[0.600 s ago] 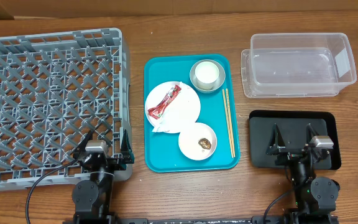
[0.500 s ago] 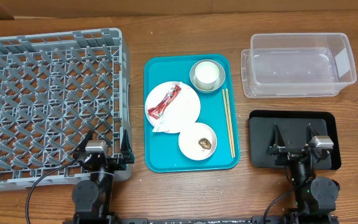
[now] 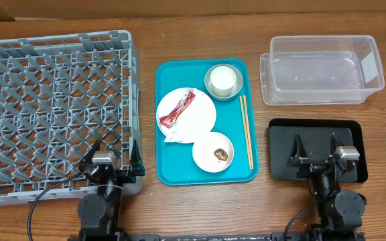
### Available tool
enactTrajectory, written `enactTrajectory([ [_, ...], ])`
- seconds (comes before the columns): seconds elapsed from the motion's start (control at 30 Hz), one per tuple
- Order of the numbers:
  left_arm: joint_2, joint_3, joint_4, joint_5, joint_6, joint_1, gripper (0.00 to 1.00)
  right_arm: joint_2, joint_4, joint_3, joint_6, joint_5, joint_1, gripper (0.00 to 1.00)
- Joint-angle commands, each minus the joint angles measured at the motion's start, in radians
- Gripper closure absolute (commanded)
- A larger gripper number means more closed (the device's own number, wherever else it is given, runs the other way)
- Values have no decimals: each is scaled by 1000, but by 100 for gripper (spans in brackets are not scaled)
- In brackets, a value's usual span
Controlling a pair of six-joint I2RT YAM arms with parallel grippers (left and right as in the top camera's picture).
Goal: Sort waste into correct bins and load items into the dishwasher
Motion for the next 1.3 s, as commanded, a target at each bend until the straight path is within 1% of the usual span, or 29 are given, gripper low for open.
enactTrajectory([
  [0.0, -6, -4, -2, -4, -10, 5, 0, -8, 6, -11, -7, 10, 5, 0],
  [0.87, -6, -4, 3, -5, -10, 5, 0, -8, 6, -11, -7, 10, 5, 0],
  [0.9, -6, -4, 18, 12, -32, 5, 0, -8, 6, -11, -7, 10, 5, 0],
  [0.93, -6, -4, 43, 90, -127, 4, 0, -8, 6, -11, -7, 10, 5, 0],
  [0.97, -6, -4, 88, 248, -315, 4, 0, -8, 6, -11, -7, 10, 5, 0],
  [1.0, -6, -4, 139, 334, -457, 4, 0, -8, 6, -11, -7, 10, 5, 0],
  [1.03, -6, -4, 207, 380, -619, 4, 0, -8, 6, -11, -7, 10, 5, 0],
  [1.07, -6, -4, 249, 379, -682, 4, 0, -8, 6, -11, -7, 10, 5, 0],
  [1.1, -6, -4, 343, 378, -715, 5, 0, -8, 6, -11, -7, 10, 5, 0],
  [1.23, -6, -4, 637, 386, -712, 5, 0, -8, 6, -11, -7, 10, 5, 0],
  [1.27, -6, 3, 691, 382, -689, 5, 0, -8, 6, -11, -7, 10, 5, 0],
])
